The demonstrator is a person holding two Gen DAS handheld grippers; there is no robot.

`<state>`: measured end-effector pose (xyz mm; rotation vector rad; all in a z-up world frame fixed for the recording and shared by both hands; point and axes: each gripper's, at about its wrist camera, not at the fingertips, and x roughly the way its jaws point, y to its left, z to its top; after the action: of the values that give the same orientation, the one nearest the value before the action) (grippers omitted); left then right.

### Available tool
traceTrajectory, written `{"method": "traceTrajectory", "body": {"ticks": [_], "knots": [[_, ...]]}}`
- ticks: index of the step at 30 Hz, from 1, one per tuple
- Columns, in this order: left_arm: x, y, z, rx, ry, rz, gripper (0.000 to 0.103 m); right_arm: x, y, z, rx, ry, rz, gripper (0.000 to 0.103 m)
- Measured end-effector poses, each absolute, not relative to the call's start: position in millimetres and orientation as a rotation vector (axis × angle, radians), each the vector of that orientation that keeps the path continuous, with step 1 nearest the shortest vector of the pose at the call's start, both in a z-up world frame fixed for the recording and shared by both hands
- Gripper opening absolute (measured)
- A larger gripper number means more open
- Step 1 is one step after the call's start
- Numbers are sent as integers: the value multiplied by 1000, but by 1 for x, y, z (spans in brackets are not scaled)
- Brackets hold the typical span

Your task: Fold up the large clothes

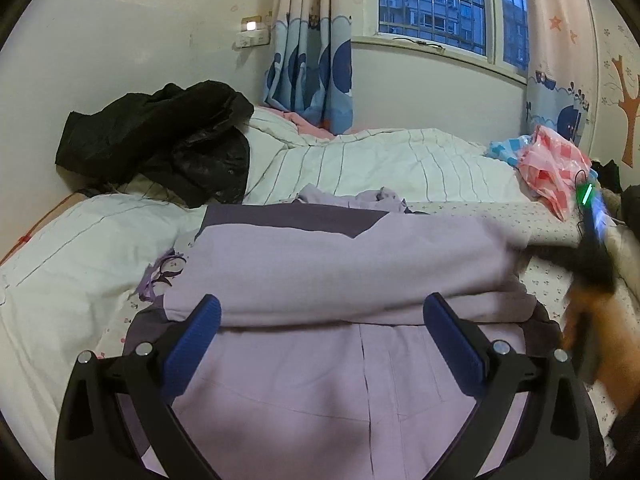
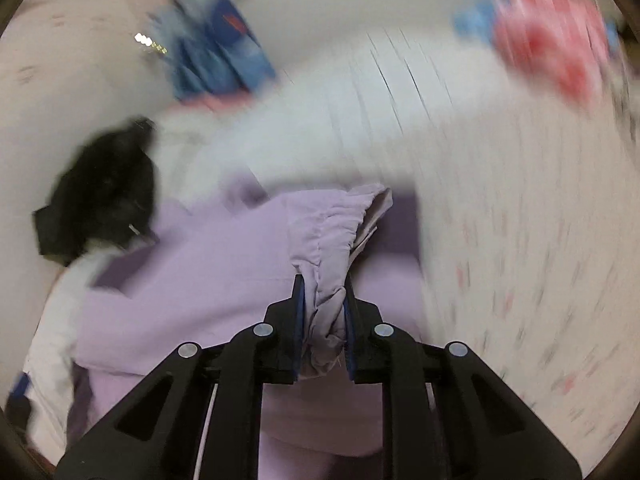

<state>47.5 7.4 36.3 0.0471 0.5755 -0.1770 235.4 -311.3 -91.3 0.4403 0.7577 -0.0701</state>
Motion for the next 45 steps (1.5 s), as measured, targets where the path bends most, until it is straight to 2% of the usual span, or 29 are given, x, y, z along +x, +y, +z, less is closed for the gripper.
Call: {"method": "traceTrajectory", "body": {"ticks": [1, 3, 4, 5, 11, 17, 21, 25, 30, 34, 35, 38, 42, 45], "knots": [[47, 7, 37, 48, 573, -178, 98, 232, -316, -108, 465, 773, -64, 23], [46, 6, 38, 49, 571, -181, 98, 224, -319, -109, 477, 751, -71, 34], [46, 6, 38, 50, 570, -182, 98, 223, -320, -105, 474, 752, -78, 47], [46, 6, 38, 51, 570, -182, 98, 220, -322, -101, 467, 752, -92, 55], [44, 5, 39, 36, 565, -191, 98, 199, -317, -32, 388, 581, -150, 60], [44, -1, 39, 59, 553, -195, 98, 255, -259, 23, 220, 504, -81, 73], [45, -2, 37, 77, 552, -194, 98, 298, -243, -10, 177, 566, -106, 73], [50, -2, 32, 92, 570, -187, 98, 344, -253, -122, 83, 859, -161, 74], [50, 4, 31, 68, 575, -187, 98, 334, -251, -97, 90, 813, -161, 73], [48, 3, 32, 67, 564, -187, 98, 298, -258, -61, 142, 627, -180, 74], [48, 3, 33, 65, 563, -189, 98, 297, -264, -62, 152, 629, -217, 74], [48, -2, 31, 75, 564, -194, 98, 331, -279, -116, 109, 918, -212, 76], [47, -6, 31, 95, 560, -202, 98, 307, -291, -87, 203, 849, -187, 75], [45, -7, 32, 93, 552, -215, 98, 265, -289, -60, 168, 743, -154, 75]]}}
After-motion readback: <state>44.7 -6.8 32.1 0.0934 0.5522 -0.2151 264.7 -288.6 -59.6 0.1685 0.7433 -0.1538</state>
